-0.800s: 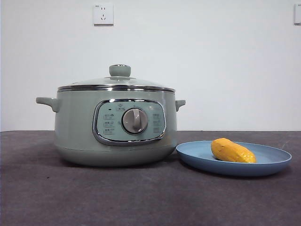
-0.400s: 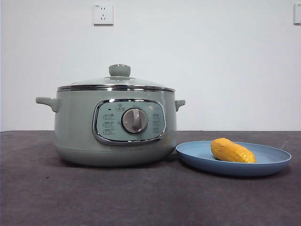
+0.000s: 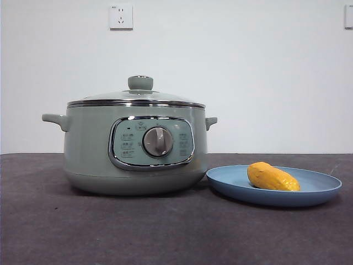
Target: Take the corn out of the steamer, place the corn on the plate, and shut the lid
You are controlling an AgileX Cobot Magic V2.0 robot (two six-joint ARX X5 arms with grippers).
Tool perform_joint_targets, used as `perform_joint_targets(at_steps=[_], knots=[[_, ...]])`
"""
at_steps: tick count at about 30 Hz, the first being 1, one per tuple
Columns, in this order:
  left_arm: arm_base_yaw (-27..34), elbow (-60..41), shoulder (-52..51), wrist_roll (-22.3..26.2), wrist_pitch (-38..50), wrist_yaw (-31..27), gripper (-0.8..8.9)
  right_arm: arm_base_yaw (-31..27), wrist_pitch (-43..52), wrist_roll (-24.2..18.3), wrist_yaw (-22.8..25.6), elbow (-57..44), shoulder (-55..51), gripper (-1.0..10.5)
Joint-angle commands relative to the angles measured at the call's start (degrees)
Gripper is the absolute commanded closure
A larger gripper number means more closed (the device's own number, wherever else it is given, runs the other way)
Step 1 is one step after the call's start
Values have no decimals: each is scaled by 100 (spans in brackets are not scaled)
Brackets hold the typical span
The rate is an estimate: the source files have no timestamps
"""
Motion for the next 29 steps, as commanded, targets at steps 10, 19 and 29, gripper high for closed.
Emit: perform_joint_targets(at_steps=[10,19,29], knots=[[20,-127,-214,-297,-529,26,817,15,17,-42,15,-20,-2,945],[17,-127,-212,-297,-529,-4,817,11,20,-42,15,-20,0,945],[15,-127,-212,-297,-529,-4,817,11,17,-44,15,-20,-2,945]])
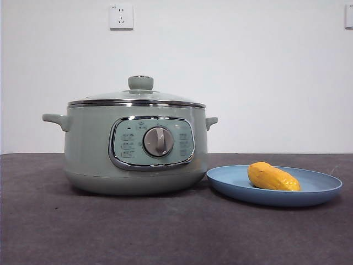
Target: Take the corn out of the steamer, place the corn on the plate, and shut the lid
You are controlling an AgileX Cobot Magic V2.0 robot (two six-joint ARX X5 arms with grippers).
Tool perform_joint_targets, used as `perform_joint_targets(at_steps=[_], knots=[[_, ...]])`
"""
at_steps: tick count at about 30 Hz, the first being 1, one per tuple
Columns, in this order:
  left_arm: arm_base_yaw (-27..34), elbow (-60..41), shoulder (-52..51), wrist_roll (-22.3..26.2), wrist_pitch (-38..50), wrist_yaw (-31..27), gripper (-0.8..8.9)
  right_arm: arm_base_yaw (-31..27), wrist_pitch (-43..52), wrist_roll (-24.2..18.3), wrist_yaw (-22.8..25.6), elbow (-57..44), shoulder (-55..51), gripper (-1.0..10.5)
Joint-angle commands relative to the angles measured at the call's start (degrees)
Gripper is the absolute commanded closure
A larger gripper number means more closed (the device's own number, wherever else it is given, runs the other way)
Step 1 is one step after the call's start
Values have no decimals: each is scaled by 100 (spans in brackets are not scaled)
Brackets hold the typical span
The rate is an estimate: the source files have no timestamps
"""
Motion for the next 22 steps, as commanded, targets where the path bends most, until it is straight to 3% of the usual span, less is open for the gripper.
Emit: perform_joint_targets(at_steps=[1,10,16,22], knots=[[15,-79,-13,-59,17,-7,817,11,26,-44,26,-20,-2,945],[15,-79,-13,-59,17,-7,817,-407,337,-557,271,-42,-706,945],[15,-79,-13,-59,17,-7,817,-931,1939,-535,278,-789,-1766,945],[15,-79,-13,-59,17,-7,817,-1403,3626,-533,291,-2479,-2750,945]])
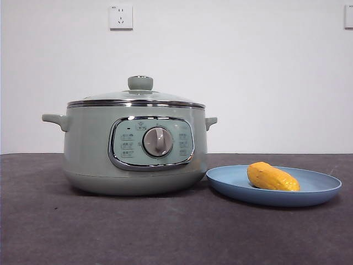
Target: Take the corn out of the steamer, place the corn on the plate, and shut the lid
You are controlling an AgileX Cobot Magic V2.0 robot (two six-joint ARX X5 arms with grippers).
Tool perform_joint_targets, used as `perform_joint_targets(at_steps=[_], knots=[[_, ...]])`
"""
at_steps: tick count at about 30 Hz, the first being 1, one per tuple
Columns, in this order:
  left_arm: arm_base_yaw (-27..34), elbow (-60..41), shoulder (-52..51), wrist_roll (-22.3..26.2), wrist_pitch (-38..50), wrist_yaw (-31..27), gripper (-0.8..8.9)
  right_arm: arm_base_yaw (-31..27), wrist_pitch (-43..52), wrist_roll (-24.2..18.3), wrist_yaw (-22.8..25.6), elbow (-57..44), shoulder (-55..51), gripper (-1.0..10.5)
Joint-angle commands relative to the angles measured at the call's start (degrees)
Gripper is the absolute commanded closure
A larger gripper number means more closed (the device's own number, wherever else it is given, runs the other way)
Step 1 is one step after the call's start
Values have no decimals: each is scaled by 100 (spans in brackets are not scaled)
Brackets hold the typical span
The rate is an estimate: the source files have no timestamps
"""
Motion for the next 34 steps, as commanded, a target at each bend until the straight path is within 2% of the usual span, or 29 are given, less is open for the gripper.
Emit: perform_joint_targets(at_steps=[1,6,13,18,21,34], knots=[[15,-79,-13,-59,17,-7,817,-140,739,-33,13,-960,-415,945],[15,-79,-13,-59,17,-7,817,-170,1480,-15,219,-2124,-1049,945],[15,-79,-13,-59,17,-7,817,-170,1587,293,509,-2922,-1641,945],[15,-79,-13,-59,17,-7,817,-170,1526,306,509,-3108,-1637,945],[15,-79,-13,-59,17,-7,817,-170,1110,295,514,-3121,-1637,945],[15,-79,-13,-59,17,-7,817,-166,1099,245,640,-3119,-1617,945]])
